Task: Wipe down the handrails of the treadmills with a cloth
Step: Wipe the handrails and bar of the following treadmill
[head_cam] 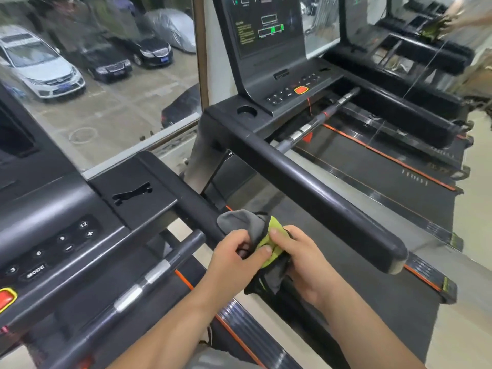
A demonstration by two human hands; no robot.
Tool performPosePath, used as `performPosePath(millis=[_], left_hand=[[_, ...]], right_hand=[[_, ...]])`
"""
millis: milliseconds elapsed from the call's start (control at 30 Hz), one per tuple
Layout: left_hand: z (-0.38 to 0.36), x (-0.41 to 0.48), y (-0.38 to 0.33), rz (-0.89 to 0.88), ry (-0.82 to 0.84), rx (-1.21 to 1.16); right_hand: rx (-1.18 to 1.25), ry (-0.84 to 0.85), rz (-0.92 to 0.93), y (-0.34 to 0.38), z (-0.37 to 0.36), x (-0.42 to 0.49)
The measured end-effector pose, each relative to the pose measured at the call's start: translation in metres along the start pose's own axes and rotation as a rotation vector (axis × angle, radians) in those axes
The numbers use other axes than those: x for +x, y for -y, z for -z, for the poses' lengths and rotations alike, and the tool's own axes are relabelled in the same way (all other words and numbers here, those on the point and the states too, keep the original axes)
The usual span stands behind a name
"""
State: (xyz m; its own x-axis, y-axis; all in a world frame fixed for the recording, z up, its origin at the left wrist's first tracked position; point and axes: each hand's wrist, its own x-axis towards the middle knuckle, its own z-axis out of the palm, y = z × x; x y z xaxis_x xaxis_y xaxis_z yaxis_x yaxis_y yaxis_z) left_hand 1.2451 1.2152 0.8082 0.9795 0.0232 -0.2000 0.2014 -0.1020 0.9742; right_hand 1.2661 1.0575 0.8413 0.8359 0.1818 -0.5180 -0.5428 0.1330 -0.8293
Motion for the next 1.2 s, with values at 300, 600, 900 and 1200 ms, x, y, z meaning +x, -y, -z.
performPosePath(millis=[300, 600, 900, 1200], left_hand=[[0.006, -0.001, -0.006, 0.046, -0.021, -0.152], [0.015, 0.008, 0.036, 0.365, -0.026, -0.009], [-0.010, 0.002, 0.024, 0.450, 0.168, 0.198], [0.060, -0.019, 0.066, 0.467, -0.099, 0.219]], right_hand=[[0.155, -0.154, 0.127, -0.005, 0.002, -0.006], [0.434, -0.339, 0.157, 0.022, 0.028, -0.015], [-0.064, -0.142, 0.346, 0.048, 0.002, -0.037], [-1.700, 0.316, 0.701, -0.067, 0.006, 0.044]])
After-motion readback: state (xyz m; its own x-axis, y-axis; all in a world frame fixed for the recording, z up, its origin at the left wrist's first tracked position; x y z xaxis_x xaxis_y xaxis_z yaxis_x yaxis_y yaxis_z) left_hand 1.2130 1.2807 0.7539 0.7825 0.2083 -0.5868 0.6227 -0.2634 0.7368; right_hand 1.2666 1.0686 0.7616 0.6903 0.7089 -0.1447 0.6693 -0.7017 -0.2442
